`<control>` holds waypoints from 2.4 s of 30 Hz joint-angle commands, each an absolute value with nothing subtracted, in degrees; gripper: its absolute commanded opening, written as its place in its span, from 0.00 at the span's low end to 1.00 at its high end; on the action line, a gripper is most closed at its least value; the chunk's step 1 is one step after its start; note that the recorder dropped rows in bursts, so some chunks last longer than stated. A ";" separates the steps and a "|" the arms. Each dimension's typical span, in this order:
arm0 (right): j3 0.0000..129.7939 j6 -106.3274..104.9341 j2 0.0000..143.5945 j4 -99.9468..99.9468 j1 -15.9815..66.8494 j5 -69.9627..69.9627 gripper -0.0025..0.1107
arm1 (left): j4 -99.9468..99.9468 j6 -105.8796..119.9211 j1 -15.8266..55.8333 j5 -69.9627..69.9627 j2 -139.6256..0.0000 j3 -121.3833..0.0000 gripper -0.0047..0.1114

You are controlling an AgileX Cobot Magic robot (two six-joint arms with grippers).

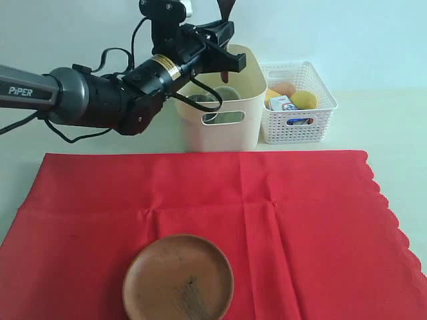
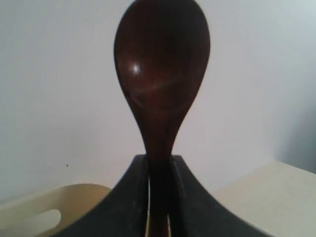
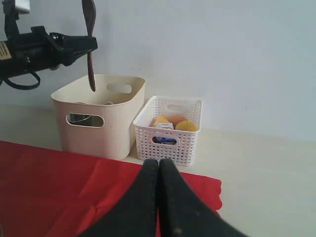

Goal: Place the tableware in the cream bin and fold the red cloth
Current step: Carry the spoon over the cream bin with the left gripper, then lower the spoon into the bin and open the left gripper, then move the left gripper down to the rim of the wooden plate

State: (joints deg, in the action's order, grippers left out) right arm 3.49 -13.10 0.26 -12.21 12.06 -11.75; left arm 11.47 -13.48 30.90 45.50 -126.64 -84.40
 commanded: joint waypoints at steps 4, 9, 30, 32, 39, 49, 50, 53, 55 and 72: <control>3.21 -13.13 0.00 -12.17 11.68 -11.48 0.02 | 11.62 -13.92 30.80 45.15 -129.57 -84.92 0.04; 3.21 -13.13 0.00 -12.17 11.68 -11.48 0.02 | 11.62 -13.92 30.80 44.65 -130.89 -84.92 0.12; 3.21 -13.13 0.00 -12.17 11.68 -11.48 0.02 | 11.62 -14.30 30.93 17.75 -121.25 -84.56 0.61; 3.21 -13.13 0.00 -12.17 11.68 -11.48 0.02 | 11.77 -14.17 30.93 10.48 -118.60 -84.56 0.61; 3.21 -13.13 0.00 -12.17 11.68 -11.48 0.02 | 14.61 -12.05 30.93 -11.39 -111.53 -84.56 0.61; 3.21 -13.13 0.00 -12.17 11.68 -11.48 0.02 | 1.73 2.33 30.93 -37.10 -108.37 -83.17 0.61; 3.21 -13.13 0.00 -12.17 11.68 -11.48 0.02 | -2.01 4.40 30.93 -37.98 -108.37 -82.76 0.61; 3.21 -13.13 0.00 -12.17 11.68 -11.48 0.02 | -12.25 13.37 30.79 -42.98 -108.37 -82.62 0.61; 3.21 -13.13 0.00 -12.17 11.68 -11.48 0.02 | -17.59 17.01 30.18 -47.03 -108.37 -82.62 0.61; 3.21 -13.13 0.00 -12.30 11.68 -11.47 0.02 | -21.50 20.84 28.48 -57.30 -108.58 -75.42 0.61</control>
